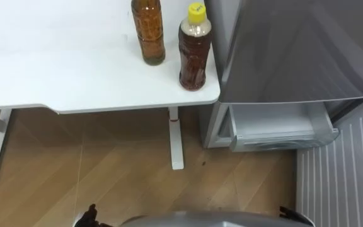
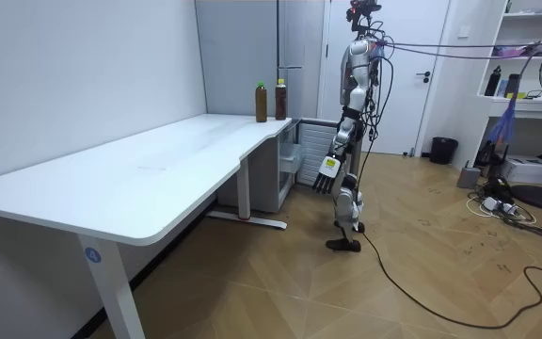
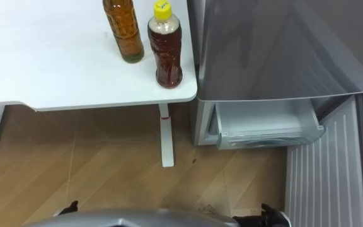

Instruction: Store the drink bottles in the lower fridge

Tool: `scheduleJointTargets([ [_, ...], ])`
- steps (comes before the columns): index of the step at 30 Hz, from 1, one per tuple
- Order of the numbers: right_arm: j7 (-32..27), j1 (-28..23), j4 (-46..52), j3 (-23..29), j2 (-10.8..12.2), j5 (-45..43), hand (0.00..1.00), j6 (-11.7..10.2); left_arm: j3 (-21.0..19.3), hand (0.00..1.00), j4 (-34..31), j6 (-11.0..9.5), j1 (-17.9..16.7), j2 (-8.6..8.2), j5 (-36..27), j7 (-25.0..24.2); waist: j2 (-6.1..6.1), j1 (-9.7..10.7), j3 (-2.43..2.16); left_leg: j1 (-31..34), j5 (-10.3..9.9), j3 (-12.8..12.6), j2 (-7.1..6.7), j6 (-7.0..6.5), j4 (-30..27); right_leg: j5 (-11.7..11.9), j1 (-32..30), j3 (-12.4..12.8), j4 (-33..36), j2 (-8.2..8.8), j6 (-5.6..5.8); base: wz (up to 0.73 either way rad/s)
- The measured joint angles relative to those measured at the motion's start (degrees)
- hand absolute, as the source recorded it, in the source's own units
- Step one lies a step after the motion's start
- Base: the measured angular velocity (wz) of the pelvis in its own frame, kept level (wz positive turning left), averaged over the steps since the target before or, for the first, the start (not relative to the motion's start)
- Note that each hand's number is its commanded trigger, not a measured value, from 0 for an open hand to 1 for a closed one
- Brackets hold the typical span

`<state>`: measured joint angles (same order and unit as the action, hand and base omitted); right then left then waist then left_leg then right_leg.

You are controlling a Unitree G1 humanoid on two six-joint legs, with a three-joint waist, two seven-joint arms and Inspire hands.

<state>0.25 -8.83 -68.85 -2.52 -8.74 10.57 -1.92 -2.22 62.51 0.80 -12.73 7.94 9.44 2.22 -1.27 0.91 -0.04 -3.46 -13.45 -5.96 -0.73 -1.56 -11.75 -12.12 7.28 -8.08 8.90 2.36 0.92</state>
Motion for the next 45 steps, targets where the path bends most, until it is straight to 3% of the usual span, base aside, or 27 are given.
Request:
scheduleJointTargets([
  [9,-0.9,2.6,-0.2,-0.7,-0.2,-8.4,0.00,0.0,0.2,0.00,0.0,-0.1,0.6,0.44,-5.6,-1.4,0.21,-0.2,0.27,1.3,0.0,0.4,0.00,-0.01,-0.2,0.1,-0.9,-0.6,0.1,0.03,-0.05,0.02],
  [14,-1.0,2.5,-0.3,-0.6,-0.1,-8.0,0.00,0.0,0.2,0.00,-0.1,-1.2,0.4,0.41,-7.9,-1.4,0.36,-0.7,0.34,1.2,0.0,0.6,-0.04,0.00,-0.6,0.1,-0.4,-0.9,0.0,0.06,-0.05,0.03],
  [23,-0.9,2.1,-0.6,-0.6,-0.1,-5.7,0.00,0.1,0.0,0.00,-0.1,-1.2,0.4,0.41,-8.8,-1.0,0.59,-1.2,0.26,1.0,0.0,1.3,-0.03,0.00,-0.4,0.1,-0.2,-1.6,-0.1,0.12,-0.05,0.00],
  [33,-0.8,2.2,-1.8,0.2,-0.1,-6.2,0.00,0.0,-2.6,0.00,-1.5,-2.0,0.4,-0.24,-9.0,4.5,0.70,-1.2,0.23,0.9,0.0,1.8,-0.16,0.02,-0.6,0.1,-0.1,-2.8,-0.2,0.11,-0.05,0.01],
  [36,-1.1,2.2,-2.5,0.2,-0.1,-6.1,0.00,0.0,-2.6,0.00,-1.5,-3.4,0.0,-0.26,-15.3,7.2,0.64,-1.4,0.26,0.7,0.0,2.1,-0.23,0.02,-0.8,0.1,0.7,-3.3,-0.1,0.17,-0.05,0.05],
  [40,-2.2,2.2,-2.8,0.4,-0.1,-6.4,0.00,0.0,-4.8,0.00,-1.7,-3.6,0.3,-0.28,-22.9,9.8,0.51,-1.3,0.34,0.4,0.0,2.2,-0.28,0.01,-0.9,0.1,1.1,-3.6,-0.2,0.22,-0.05,0.00],
  [45,-2.8,1.8,-3.4,1.6,0.0,-6.7,0.00,0.2,-12.4,0.00,-4.7,-3.8,0.9,-0.83,-32.8,15.5,0.76,-2.8,0.18,0.0,0.0,2.1,-0.04,0.02,-1.0,0.1,1.0,-3.4,-0.1,0.17,-0.05,-0.03],
])
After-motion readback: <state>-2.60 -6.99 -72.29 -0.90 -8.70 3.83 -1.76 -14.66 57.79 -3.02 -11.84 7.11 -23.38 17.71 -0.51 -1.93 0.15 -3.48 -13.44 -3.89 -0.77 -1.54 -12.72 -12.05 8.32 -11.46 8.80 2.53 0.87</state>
